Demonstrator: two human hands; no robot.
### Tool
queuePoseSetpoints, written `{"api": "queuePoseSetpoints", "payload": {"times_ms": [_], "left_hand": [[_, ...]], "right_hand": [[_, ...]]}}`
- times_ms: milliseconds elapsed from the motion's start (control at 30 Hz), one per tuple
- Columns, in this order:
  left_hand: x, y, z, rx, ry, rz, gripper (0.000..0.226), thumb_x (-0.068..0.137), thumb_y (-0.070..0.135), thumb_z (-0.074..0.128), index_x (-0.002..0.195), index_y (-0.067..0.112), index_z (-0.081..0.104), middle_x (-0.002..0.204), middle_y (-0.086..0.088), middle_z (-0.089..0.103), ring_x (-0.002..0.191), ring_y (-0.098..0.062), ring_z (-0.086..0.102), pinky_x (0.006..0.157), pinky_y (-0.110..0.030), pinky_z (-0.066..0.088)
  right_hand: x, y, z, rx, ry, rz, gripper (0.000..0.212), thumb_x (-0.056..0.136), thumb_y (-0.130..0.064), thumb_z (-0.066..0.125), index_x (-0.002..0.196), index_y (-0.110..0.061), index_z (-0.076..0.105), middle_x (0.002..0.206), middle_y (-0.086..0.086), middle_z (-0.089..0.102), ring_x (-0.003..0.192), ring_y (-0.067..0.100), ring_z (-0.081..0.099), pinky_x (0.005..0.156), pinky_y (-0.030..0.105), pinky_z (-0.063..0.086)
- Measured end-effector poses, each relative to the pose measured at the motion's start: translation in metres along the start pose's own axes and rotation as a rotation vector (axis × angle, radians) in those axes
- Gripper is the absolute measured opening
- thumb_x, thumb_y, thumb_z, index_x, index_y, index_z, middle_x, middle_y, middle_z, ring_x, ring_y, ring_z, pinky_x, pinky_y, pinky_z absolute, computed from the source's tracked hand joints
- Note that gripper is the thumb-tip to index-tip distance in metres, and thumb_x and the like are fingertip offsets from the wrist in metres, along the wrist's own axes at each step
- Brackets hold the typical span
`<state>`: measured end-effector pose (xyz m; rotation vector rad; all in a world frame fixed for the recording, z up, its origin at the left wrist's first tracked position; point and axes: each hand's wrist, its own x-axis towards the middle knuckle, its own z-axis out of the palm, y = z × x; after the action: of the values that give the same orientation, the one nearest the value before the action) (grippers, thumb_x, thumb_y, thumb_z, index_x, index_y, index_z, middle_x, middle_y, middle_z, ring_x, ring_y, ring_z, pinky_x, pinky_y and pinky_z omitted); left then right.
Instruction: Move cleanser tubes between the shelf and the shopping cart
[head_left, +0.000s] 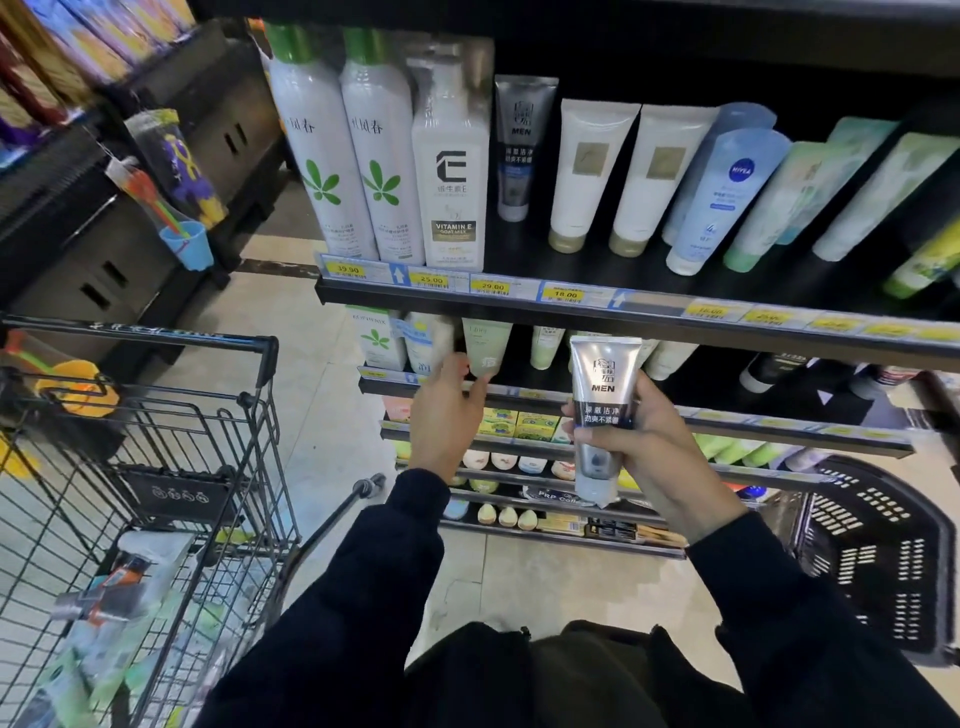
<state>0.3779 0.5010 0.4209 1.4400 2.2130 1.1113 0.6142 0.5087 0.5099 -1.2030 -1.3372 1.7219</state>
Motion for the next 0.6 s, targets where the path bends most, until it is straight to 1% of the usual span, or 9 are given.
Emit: {"api": "queuePoseSetpoints", "payload": {"times_ms": [67,133,200,267,333,400,433,533,600], "left_hand": [[-0.007,0.011,-0.024,0.049,0.117,0.135,0.028,0.101,0.035,0.062,0.120,0.014,0.064,0.113,-0.002,0.069,0.102,-0.023,0.065,0.084,-0.044,0.056],[-0.003,0.026,-0.052,0.117,0.288,0.325,0.026,0.101,0.029,0.064,0.119,0.010,0.065,0.108,-0.007,0.068,0.101,-0.026,0.061,0.088,-0.044,0.054],[0.011,0.039,-0.078,0.199,0.416,0.463,0.030,0.102,0.028,0.064,0.122,0.006,0.065,0.112,-0.011,0.066,0.106,-0.030,0.058,0.096,-0.042,0.048],[0.030,0.049,-0.098,0.266,0.482,0.522,0.034,0.102,0.030,0.064,0.124,0.004,0.063,0.117,-0.015,0.063,0.110,-0.033,0.055,0.097,-0.042,0.045],[0.049,0.050,-0.107,0.317,0.476,0.533,0.035,0.101,0.031,0.063,0.123,0.003,0.063,0.119,-0.018,0.061,0.112,-0.036,0.055,0.097,-0.045,0.046],[0.062,0.042,-0.106,0.353,0.406,0.518,0.036,0.100,0.033,0.063,0.119,0.002,0.064,0.117,-0.017,0.063,0.111,-0.036,0.056,0.096,-0.048,0.048],[0.066,0.038,-0.104,0.365,0.366,0.507,0.036,0.100,0.035,0.062,0.116,0.003,0.065,0.115,-0.016,0.063,0.109,-0.035,0.056,0.094,-0.048,0.048],[0.069,0.029,-0.098,0.374,0.297,0.489,0.035,0.100,0.038,0.061,0.113,0.005,0.065,0.112,-0.012,0.063,0.105,-0.033,0.056,0.093,-0.043,0.047],[0.068,0.028,-0.097,0.366,0.295,0.476,0.035,0.100,0.039,0.060,0.113,0.006,0.064,0.112,-0.011,0.063,0.105,-0.031,0.055,0.093,-0.042,0.046]], "right_hand": [[0.002,-0.018,0.006,0.009,-0.001,-0.061,0.068,0.081,0.017,0.073,0.135,-0.021,0.056,0.115,0.017,0.075,0.108,0.034,0.073,0.108,0.058,0.050],[0.006,-0.038,0.012,0.029,0.002,-0.128,0.069,0.081,0.016,0.074,0.134,-0.025,0.057,0.120,0.016,0.074,0.108,0.033,0.074,0.107,0.056,0.051],[0.013,-0.056,0.019,0.033,-0.003,-0.190,0.071,0.078,0.008,0.082,0.131,-0.032,0.059,0.123,0.011,0.073,0.112,0.035,0.072,0.106,0.056,0.051],[0.021,-0.073,0.025,0.008,-0.011,-0.273,0.070,0.071,-0.004,0.089,0.125,-0.040,0.063,0.125,0.009,0.071,0.119,0.039,0.067,0.106,0.059,0.051],[0.029,-0.088,0.031,-0.054,0.019,-0.337,0.071,0.072,-0.005,0.090,0.127,-0.038,0.062,0.124,0.007,0.071,0.118,0.034,0.067,0.105,0.059,0.052],[0.038,-0.101,0.036,-0.122,0.052,-0.389,0.068,0.074,-0.002,0.090,0.128,-0.032,0.060,0.121,0.002,0.072,0.116,0.023,0.069,0.104,0.053,0.054],[0.041,-0.106,0.039,-0.145,0.062,-0.411,0.067,0.075,-0.002,0.089,0.127,-0.030,0.059,0.120,0.000,0.073,0.115,0.021,0.069,0.104,0.051,0.055],[0.052,-0.121,0.049,-0.188,0.099,-0.488,0.064,0.077,-0.006,0.088,0.129,-0.028,0.057,0.118,-0.005,0.072,0.114,0.015,0.068,0.103,0.046,0.055],[0.058,-0.131,0.056,-0.173,0.124,-0.537,0.063,0.080,-0.005,0.086,0.129,-0.029,0.055,0.118,-0.007,0.071,0.113,0.009,0.067,0.102,0.036,0.056]]}}
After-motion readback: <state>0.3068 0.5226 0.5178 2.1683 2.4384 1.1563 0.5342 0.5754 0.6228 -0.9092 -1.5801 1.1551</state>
